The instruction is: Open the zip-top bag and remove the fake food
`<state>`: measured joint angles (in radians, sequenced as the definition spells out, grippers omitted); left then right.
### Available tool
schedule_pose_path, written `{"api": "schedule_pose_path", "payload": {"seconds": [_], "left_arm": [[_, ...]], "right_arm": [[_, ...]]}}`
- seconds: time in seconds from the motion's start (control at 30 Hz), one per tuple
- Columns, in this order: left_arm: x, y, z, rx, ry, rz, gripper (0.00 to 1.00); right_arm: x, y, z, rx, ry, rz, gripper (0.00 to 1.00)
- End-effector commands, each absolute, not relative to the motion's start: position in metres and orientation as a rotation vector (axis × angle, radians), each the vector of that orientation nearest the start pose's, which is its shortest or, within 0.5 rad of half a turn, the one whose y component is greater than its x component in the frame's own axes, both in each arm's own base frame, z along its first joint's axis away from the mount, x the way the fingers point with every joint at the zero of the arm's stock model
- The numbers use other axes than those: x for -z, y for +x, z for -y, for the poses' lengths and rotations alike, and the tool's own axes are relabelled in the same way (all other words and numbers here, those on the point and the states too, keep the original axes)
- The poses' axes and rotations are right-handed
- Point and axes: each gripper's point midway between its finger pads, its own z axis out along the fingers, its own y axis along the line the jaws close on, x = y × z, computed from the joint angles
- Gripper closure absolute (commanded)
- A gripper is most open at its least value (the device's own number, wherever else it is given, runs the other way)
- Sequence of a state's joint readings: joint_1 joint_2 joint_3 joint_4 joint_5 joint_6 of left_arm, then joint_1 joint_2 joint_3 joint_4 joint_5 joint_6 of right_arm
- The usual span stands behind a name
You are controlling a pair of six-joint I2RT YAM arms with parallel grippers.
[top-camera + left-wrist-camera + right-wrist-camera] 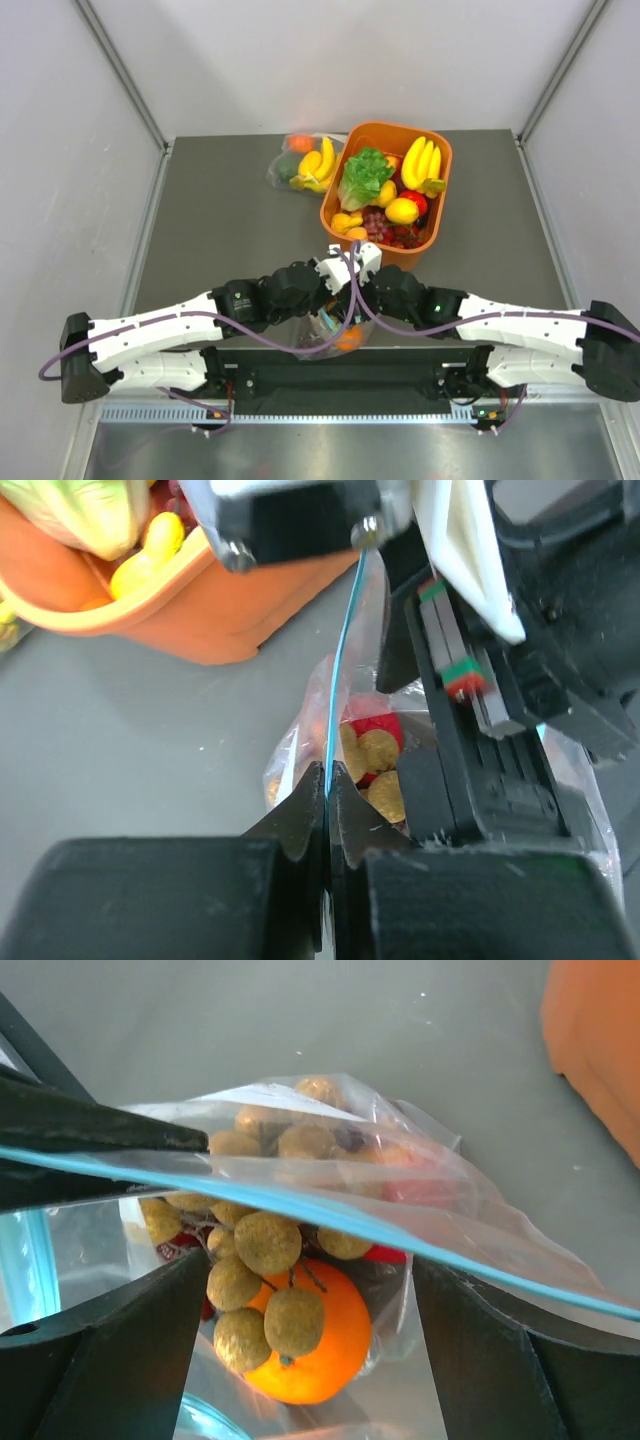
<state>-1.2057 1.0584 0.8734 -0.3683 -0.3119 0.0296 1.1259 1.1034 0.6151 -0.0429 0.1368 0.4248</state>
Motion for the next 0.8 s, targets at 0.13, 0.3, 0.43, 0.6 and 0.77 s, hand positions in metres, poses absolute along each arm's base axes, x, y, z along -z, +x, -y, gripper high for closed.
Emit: {"api": "schedule_pose_path", "payload": {"seconds": [0.13,0.3,0.43,0.6,0.77], "left_arm": [[-0.209,0.170,0.287,0.395,1.052,-1.793,1.00],[-0.211,0.169,0.287,0.405,1.052,-1.791,1.00],[-0.211,0.168,0.288,0.411,1.053,-1.788,1.00],[-0.213,0.168,0.286,0.413,1.048,-1.784,1.00],[-0.217,0.168,0.285,0.415,1.038,-1.776,1.00]], "right_arm": [[-0.127,0.138,-0.345,-0.937,-0.712,-2.046,0.08],[-0.111,0.124,-0.359,-1.034,-0.711,-2.064,0.07],[-0.100,0.123,-0.366,-1.058,-0.695,-2.073,0.14],[-0.092,0.126,-0.367,-1.052,-0.658,-2.084,0.60],[-0.097,0.132,-0.352,-0.997,-0.605,-2.075,0.92]]}}
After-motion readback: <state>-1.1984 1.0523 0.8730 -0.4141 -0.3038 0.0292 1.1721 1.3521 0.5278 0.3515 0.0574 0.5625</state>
